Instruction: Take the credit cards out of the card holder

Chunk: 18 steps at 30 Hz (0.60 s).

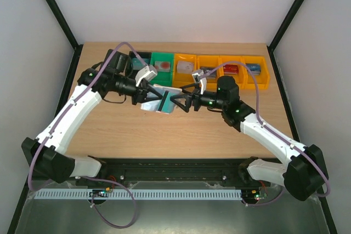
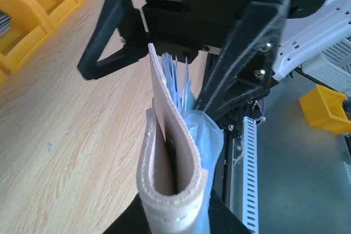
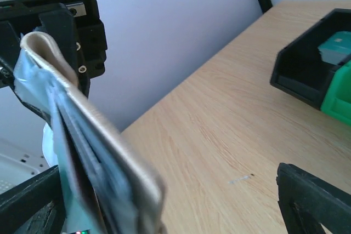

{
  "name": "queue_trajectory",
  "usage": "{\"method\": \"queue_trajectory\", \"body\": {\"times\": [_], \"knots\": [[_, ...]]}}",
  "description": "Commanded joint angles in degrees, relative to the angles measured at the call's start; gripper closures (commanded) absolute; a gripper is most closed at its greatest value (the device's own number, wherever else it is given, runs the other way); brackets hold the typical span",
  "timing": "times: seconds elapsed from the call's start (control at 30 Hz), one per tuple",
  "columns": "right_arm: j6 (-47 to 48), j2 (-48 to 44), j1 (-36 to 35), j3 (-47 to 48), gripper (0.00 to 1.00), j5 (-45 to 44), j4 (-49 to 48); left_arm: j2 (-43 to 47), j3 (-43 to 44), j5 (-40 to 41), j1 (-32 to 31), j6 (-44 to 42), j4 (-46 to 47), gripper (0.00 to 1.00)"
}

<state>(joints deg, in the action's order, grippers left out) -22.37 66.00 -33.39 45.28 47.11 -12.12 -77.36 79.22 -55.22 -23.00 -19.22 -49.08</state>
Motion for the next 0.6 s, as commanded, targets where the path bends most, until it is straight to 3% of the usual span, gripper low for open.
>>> {"method": "queue_trajectory", "body": {"times": [0.0, 0.07, 0.17, 0.33, 0.37, 0.5, 0.53, 0.57], "knots": [[-3.23, -1.05, -0.51, -1.71, 0.04, 6.12, -8.95, 1.46, 2.74, -3.39, -0.53, -3.63, -5.75, 0.98], [-4.42, -1.41, -0.97, -2.42, 0.16, 8.49, -11.57, 1.5, 2.91, -3.85, -0.55, -3.76, -5.89, 0.98], [-4.61, -1.53, -1.81, -2.28, 0.51, 9.8, -11.92, 1.35, 2.97, -4.15, -0.64, -3.76, -5.87, 0.98], [-4.52, -0.93, -2.81, -1.8, 0.93, 11.52, -11.94, 1.42, 3.44, -4.63, -0.64, -3.56, -5.83, 0.98], [-4.38, -1.0, -2.82, -1.7, 0.97, 11.86, -11.88, 1.49, 3.59, -4.63, -0.59, -3.5, -5.83, 0.98], [-2.86, -2.63, -2.78, -1.53, 0.98, 10.05, -10.32, 2.22, 3.3, -2.33, 0.26, -1.86, -4.02, 0.97], [-2.28, -3.09, -2.7, -1.47, 0.98, 8.25, -9.08, 2.55, 2.86, 0.17, 1.08, 0.82, -1.63, 0.88], [-1.83, -3.41, -2.73, -1.24, 0.99, 6.37, -7.21, 2.85, 2.22, 3.56, 2.14, 5.35, 0.82, 0.72]]}}
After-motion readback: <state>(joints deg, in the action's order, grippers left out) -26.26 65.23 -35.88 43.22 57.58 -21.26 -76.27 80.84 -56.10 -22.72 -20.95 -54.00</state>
